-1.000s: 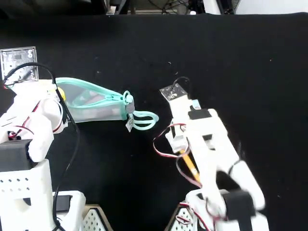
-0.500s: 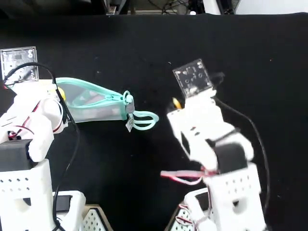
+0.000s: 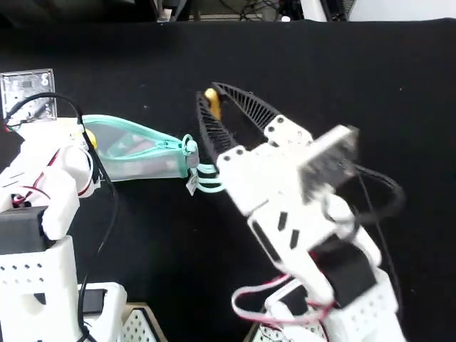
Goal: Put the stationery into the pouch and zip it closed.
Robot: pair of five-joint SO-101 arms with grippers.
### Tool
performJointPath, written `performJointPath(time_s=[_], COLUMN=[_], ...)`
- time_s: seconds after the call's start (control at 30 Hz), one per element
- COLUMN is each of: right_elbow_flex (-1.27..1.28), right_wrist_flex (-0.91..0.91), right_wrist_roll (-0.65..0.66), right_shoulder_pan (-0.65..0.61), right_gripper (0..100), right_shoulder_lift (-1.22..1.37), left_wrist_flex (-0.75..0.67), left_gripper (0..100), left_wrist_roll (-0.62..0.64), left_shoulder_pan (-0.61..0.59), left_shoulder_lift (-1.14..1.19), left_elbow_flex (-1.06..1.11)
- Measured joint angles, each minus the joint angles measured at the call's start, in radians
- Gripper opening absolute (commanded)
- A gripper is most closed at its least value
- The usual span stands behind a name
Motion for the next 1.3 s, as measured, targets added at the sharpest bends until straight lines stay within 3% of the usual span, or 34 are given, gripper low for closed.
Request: performJointPath(time_s=[0.2, 0.5, 1.3], right_elbow_flex=[-0.106, -0.12, 0.143], right_wrist_flex=[-0.104, -0.193, -0.195], right_wrist_roll=[-0.028, -0.032, -0.035], right_shoulder_pan=[-0.167, -0.229, -0.164], right_gripper=[1.2, 1.2, 1.2], right_shoulder_lift=[-0.002, 0.229, 0.302], left_wrist_flex=[0.0, 0.0, 0.0], left_gripper=[3, 3, 3], left_wrist_roll=[0.0, 0.0, 0.0], left_shoulder_pan=[0.0, 0.0, 0.0], left_shoulder_lift=[0.0, 0.0, 0.0], left_elbow_flex=[0.0, 0.0, 0.0])
